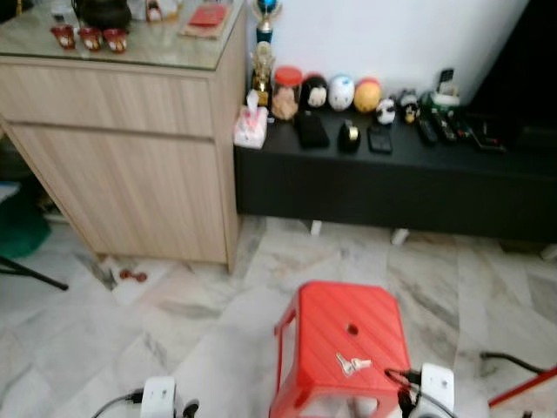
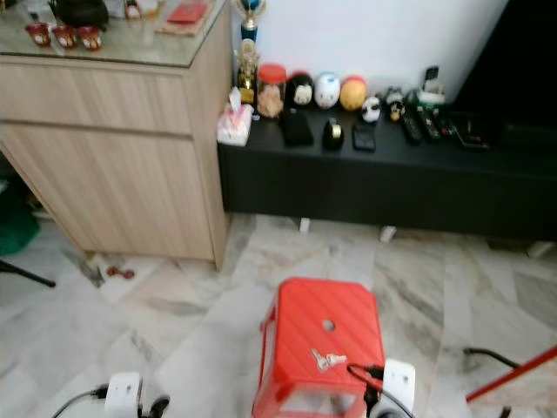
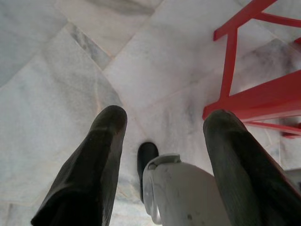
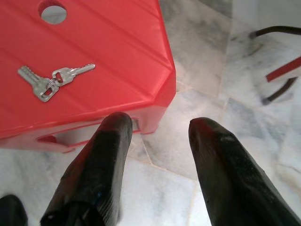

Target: Hang keys on a hook

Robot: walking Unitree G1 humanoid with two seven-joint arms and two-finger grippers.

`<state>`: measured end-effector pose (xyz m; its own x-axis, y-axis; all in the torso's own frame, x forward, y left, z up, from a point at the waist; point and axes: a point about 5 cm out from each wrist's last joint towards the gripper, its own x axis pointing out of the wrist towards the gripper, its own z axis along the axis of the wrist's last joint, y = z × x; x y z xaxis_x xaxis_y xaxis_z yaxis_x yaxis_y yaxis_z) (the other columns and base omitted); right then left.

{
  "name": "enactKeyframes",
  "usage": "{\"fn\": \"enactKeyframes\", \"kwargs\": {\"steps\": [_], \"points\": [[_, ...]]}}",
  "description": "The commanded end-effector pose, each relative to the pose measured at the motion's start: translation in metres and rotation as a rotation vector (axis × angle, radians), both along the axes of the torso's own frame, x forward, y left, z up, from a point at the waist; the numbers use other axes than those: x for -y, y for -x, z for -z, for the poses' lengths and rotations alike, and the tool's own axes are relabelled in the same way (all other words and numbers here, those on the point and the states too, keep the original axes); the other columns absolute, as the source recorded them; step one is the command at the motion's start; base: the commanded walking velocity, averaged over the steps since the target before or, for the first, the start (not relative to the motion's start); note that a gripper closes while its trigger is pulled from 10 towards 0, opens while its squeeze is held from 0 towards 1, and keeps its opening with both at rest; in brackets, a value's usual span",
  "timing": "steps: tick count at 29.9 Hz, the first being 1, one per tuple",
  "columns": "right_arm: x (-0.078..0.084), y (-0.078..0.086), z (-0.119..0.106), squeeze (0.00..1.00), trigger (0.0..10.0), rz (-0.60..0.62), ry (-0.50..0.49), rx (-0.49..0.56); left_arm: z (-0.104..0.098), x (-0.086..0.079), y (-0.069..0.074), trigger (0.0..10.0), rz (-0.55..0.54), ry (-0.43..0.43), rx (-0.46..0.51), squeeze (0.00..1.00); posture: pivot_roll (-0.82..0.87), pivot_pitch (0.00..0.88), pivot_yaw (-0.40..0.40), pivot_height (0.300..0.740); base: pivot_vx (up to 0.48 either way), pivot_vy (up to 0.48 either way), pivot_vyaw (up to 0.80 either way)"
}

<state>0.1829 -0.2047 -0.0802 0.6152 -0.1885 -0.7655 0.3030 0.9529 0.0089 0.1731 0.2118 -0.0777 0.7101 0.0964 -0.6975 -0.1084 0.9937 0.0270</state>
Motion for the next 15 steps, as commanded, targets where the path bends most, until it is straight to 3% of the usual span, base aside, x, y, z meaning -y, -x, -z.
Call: {"fn": "enactKeyframes", "kwargs": {"steps": [1, 8, 13, 14, 15], "points": [[0.004, 0.002, 0.000, 0.00, 10.0, 0.005, 0.006, -0.008, 0.005, 0.004, 0.009, 10.0, -0.001, 0.009, -0.036, 0.00, 0.17, 0.092, -0.044, 0.740, 0.000, 0.000, 0.00], [-0.001, -0.004, -0.002, 0.00, 10.0, -0.038, 0.005, 0.014, 0.006, 0.004, 0.010, 10.0, -0.005, 0.007, -0.041, 0.00, 0.18, 0.089, -0.046, 0.740, 0.000, 0.000, 0.00], [-0.009, -0.026, -0.015, 0.00, 10.0, -0.105, 0.005, 0.129, 0.007, 0.005, 0.011, 10.0, 0.012, 0.011, -0.045, 0.00, 0.18, 0.083, -0.046, 0.740, 0.000, 0.000, 0.00], [-0.011, -0.038, -0.023, 0.00, 10.0, -0.124, 0.009, 0.198, 0.007, 0.006, 0.011, 10.0, 0.011, 0.012, -0.045, 0.00, 0.17, 0.073, -0.043, 0.740, 0.000, 0.000, 0.00], [-0.011, -0.038, -0.023, 0.00, 10.0, -0.124, 0.009, 0.198, 0.007, 0.006, 0.011, 10.0, 0.011, 0.012, -0.045, 0.00, 0.17, 0.073, -0.043, 0.740, 0.000, 0.000, 0.00]]}}
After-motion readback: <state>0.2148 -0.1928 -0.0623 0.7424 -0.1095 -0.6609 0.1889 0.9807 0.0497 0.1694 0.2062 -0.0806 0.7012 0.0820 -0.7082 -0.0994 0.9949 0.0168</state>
